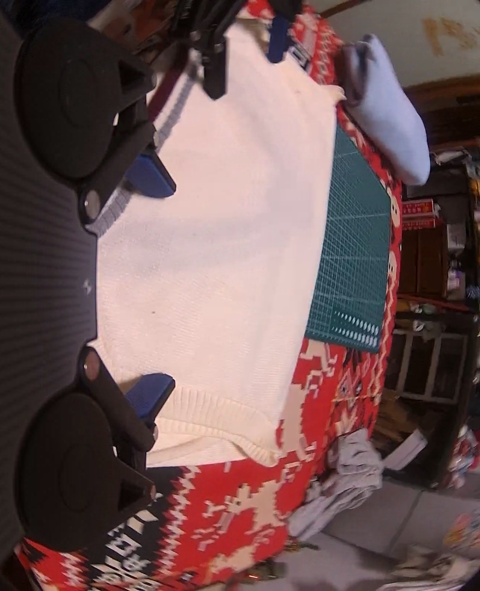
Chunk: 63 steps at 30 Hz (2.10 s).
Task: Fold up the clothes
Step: 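Move the open left tool to the ribbed side edge of the vest, then close the left tool on the ribbed side edge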
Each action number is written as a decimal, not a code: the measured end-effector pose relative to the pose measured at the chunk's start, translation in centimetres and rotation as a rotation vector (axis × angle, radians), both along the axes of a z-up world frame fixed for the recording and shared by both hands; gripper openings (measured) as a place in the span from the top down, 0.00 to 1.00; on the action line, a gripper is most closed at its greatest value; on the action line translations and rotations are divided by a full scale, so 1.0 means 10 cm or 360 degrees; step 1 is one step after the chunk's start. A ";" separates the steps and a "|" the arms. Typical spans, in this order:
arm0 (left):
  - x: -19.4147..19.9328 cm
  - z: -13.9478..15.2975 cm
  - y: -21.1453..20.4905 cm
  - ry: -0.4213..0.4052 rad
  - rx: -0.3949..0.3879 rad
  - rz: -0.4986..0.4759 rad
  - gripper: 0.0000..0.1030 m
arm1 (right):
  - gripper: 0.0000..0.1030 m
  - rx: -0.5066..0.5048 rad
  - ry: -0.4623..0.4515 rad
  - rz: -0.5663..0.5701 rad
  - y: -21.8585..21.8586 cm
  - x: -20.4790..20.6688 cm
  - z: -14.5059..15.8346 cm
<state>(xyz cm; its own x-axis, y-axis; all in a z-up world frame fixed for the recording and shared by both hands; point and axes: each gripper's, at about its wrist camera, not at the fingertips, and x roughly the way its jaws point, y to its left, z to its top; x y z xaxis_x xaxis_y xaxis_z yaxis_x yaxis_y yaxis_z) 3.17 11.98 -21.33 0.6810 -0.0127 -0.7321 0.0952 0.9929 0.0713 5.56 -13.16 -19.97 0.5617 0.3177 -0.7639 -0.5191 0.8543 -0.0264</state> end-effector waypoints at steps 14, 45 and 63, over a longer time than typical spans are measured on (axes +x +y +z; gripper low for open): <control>0.06 0.02 -0.02 0.0099 -0.0021 0.0013 0.00 | 0.00 0.0009 0.0064 -0.0049 0.01 0.06 0.00; -0.15 0.20 1.15 0.0007 -0.0313 0.0674 0.90 | 0.00 0.0049 -0.0140 -0.0259 -0.18 -0.16 0.35; -0.05 0.08 0.75 -0.0110 0.0127 0.0556 0.97 | 0.00 0.0030 -0.0103 -0.0272 -0.16 -0.17 0.33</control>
